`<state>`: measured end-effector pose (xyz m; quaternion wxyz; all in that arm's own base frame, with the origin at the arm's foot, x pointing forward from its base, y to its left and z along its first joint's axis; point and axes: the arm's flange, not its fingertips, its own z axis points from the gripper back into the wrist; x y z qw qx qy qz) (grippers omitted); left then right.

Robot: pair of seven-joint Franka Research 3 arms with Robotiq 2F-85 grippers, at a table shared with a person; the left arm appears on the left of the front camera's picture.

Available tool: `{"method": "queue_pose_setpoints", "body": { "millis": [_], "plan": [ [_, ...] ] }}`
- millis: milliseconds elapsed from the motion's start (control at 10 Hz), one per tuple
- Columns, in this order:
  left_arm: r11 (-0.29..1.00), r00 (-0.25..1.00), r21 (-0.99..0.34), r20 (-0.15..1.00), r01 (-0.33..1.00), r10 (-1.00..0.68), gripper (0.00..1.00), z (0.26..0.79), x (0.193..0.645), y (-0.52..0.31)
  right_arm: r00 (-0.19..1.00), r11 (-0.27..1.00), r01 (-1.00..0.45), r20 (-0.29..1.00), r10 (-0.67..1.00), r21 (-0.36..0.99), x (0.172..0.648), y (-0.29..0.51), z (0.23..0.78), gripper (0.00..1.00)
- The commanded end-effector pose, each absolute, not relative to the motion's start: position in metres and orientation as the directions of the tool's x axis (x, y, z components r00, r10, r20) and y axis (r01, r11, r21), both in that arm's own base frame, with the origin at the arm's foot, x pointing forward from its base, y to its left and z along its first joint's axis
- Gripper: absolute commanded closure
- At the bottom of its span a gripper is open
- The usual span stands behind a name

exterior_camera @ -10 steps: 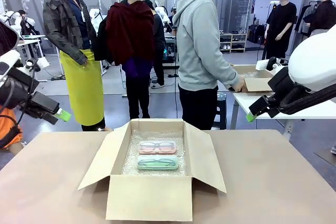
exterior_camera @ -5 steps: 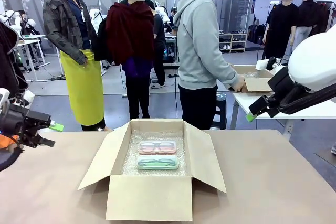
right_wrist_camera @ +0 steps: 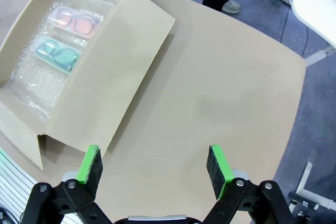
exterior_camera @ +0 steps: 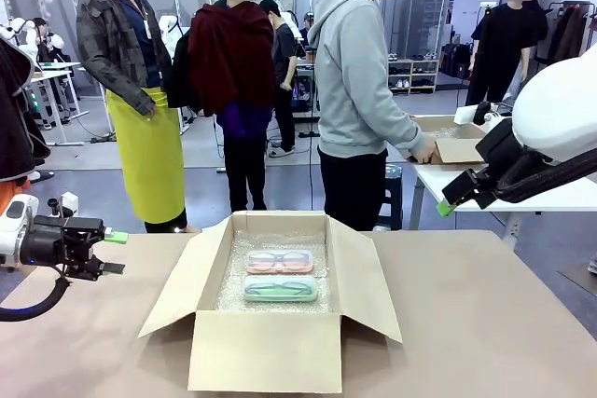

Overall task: Pack the glasses set securely to prepare it for shipping.
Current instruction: Position the Package Box on the left side of the table.

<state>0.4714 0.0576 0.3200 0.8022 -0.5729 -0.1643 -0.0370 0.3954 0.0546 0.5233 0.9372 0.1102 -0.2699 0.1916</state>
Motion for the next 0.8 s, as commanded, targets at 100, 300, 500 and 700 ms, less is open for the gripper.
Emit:
{"method": "queue_pose_setpoints", "body": {
  "millis": [100,300,500,700],
  "plan": [
    [0.346,0.943,-0.904,0.308,0.250,0.125,0.00,0.324,0.467,0.057,0.780,0.899,-0.427,0.544,0.308,0.103,0.394,0.054,0.525,0.00],
    [0.346,0.943,-0.904,0.308,0.250,0.125,0.00,0.324,0.467,0.057,0.780,0.899,-0.427,0.544,0.308,0.103,0.394,0.054,0.525,0.00],
    [0.348,0.956,-0.910,0.274,0.224,0.104,0.00,0.304,0.483,0.047,0.780,0.899,-0.427,0.544,0.308,0.103,0.394,0.054,0.525,0.00],
    [0.338,0.949,-0.908,0.299,0.249,0.103,0.00,0.288,0.489,0.038,0.780,0.899,-0.427,0.544,0.308,0.103,0.394,0.054,0.525,0.00]
  ]
}}
